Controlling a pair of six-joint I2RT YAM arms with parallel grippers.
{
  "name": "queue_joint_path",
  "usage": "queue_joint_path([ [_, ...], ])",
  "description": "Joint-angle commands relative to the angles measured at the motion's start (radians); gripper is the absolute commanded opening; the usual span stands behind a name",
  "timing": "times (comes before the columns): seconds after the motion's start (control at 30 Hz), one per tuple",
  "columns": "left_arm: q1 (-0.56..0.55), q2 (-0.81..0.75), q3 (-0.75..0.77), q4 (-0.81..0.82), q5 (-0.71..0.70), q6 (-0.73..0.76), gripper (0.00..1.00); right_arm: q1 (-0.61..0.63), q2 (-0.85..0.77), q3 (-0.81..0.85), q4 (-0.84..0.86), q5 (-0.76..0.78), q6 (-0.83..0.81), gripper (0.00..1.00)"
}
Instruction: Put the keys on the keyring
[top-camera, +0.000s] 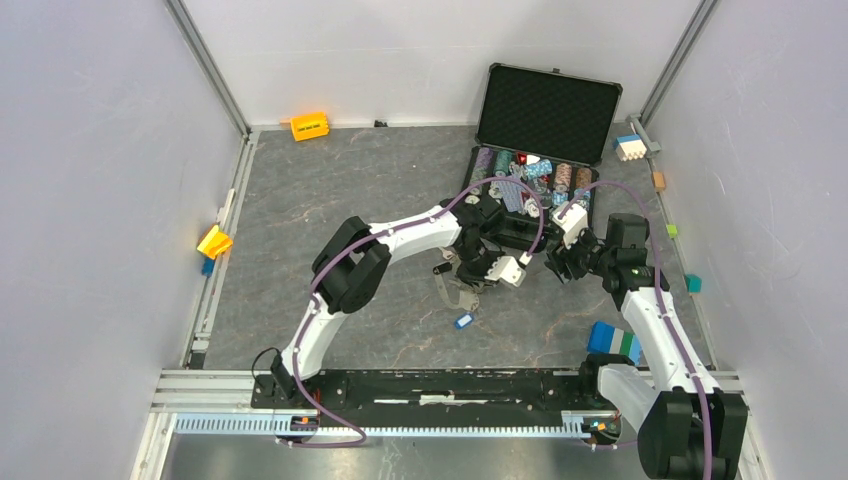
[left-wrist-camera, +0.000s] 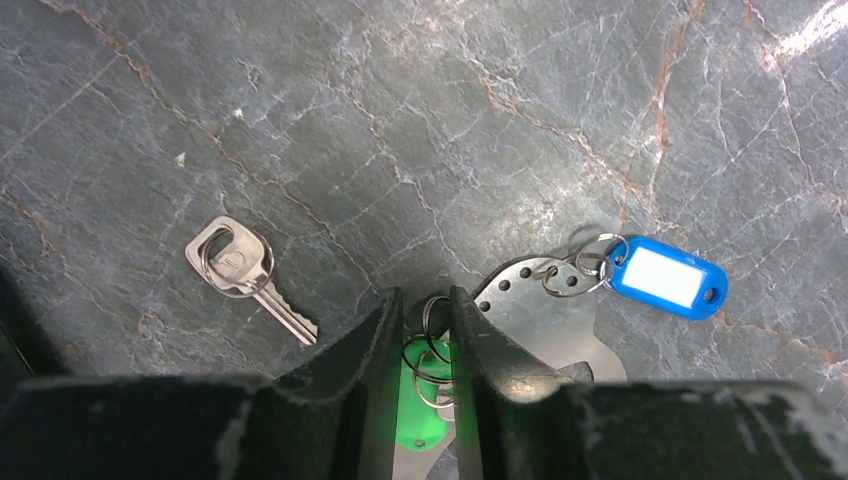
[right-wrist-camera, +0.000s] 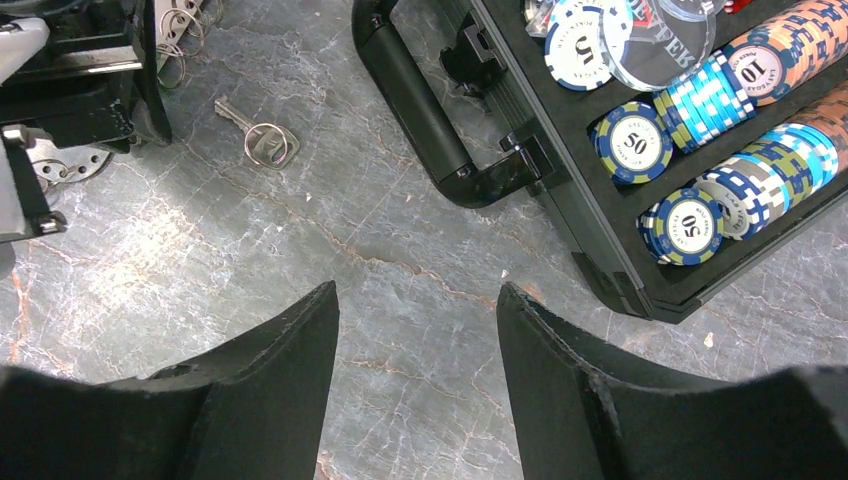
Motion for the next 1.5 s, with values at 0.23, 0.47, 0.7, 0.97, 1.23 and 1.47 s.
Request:
queue_joint_path([
  [0.23,-0.003,-0.086,-0.019,-0.050,-0.027,0.040,0.27,-0.010,0.000,-0.006,0.004,-0.036,-0.006,0.65],
  [0.47,-0.003,-0.093,-0.032,-0.050,-0.038,0.032,0.23,-0.012,0.006,-0.006,0.003,-0.042,-0.007,0.65],
  [0.7,-0.003,-0.097,-0.031,-0.051,-0.031,0.021,0.15,-0.013,0.013,-0.006,0.000,-0.045,-0.008,0.65],
  [0.97,-0.003,-0.129,-0.032,-0.051,-0.017,-0.030,0.02,-0.013,0.019,-0.002,0.002,-0.054,-0.006,0.66],
  [1.23,0.009,-0.207,-0.038,-0.050,0.021,-0.172,0.02,-0.013,0.029,0.042,-0.018,-0.188,-0.034,0.67],
  [1.47,0.065,-0.319,-0.077,0.014,0.113,-0.377,0.02,0.012,0.062,0.107,0.031,-0.404,-0.025,0.69],
])
